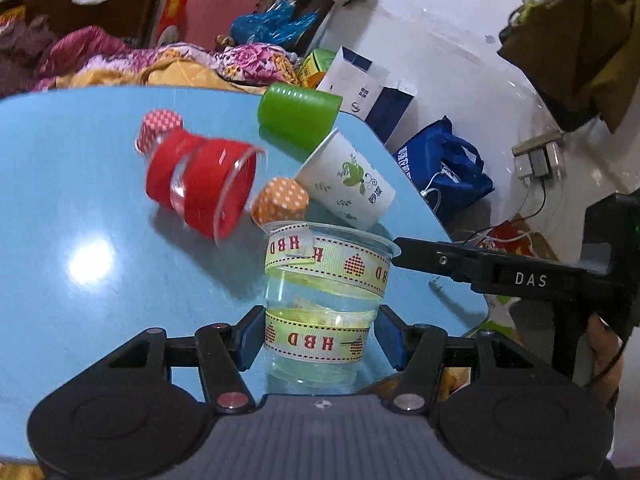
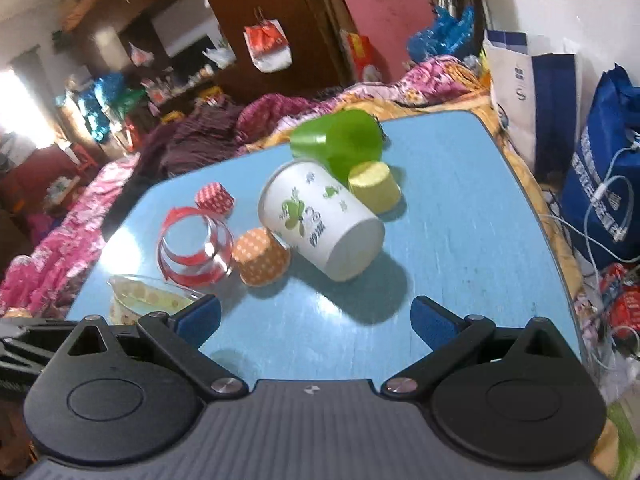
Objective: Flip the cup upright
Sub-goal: 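Lift the clear cup with the left tool and turn it upright, then close the right tool on the clear cup while the left tool opens and withdraws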
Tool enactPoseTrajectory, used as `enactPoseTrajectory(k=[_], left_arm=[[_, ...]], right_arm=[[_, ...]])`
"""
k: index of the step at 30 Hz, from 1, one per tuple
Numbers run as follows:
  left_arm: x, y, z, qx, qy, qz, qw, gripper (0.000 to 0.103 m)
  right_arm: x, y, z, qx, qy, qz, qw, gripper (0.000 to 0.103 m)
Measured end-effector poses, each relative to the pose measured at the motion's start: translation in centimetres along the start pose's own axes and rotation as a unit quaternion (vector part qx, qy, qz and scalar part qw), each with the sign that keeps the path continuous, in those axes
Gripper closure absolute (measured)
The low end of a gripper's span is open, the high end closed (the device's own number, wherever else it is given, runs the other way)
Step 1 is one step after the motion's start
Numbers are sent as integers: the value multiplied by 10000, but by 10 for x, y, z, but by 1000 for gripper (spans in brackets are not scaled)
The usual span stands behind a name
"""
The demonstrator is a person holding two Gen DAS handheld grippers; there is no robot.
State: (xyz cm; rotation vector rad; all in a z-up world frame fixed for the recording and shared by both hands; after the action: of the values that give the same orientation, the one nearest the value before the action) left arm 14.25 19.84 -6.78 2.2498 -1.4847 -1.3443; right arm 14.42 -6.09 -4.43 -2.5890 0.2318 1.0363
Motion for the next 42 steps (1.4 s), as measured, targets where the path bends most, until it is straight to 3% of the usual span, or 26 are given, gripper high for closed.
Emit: enactPoseTrajectory(k=[4,6,12,16,24,30,37,42], left_arm=[[11,-1,7,-334,154,86,9993,41],[17,2,8,-380,88,287,9988,41],[21,6,10,-289,134,333,9989,40],[20,5,11,-237,128,438,9987,39],[18,-1,15,-152,129,421,9989,32],[12,-2,22,-1,114,445,9989,32],[7,4,30,233,40,519,9984,32],[-28,6,43,568,267,770,9951,32]], right_arm=[[-6,-9,0,70,-163,160,9997,1],[-8,-15,-3,222,-313,14,9993,1],[-1,-32,1,467,-715,-478,9952,1],[4,-38,11,470,-936,-408,9937,1],[19,-56,22,534,-1392,-461,9878,16],[19,-58,23,545,-1396,-401,9879,27],[19,-61,22,401,-1360,-346,9893,31],[15,-57,19,312,-1212,-320,9916,35]])
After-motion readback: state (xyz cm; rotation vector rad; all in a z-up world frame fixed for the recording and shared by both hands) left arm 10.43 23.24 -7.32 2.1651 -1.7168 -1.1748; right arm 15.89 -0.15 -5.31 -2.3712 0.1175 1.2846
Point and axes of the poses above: each gripper's, at about its wrist camera, not at the fingertips, and x roughly the way its jaws point, y to its right, z to its underside, the point moved 8 cm from there along x, roughly the way its jaws point, and after that the axes turned 8 degrees about z, right-handed, at the moved point
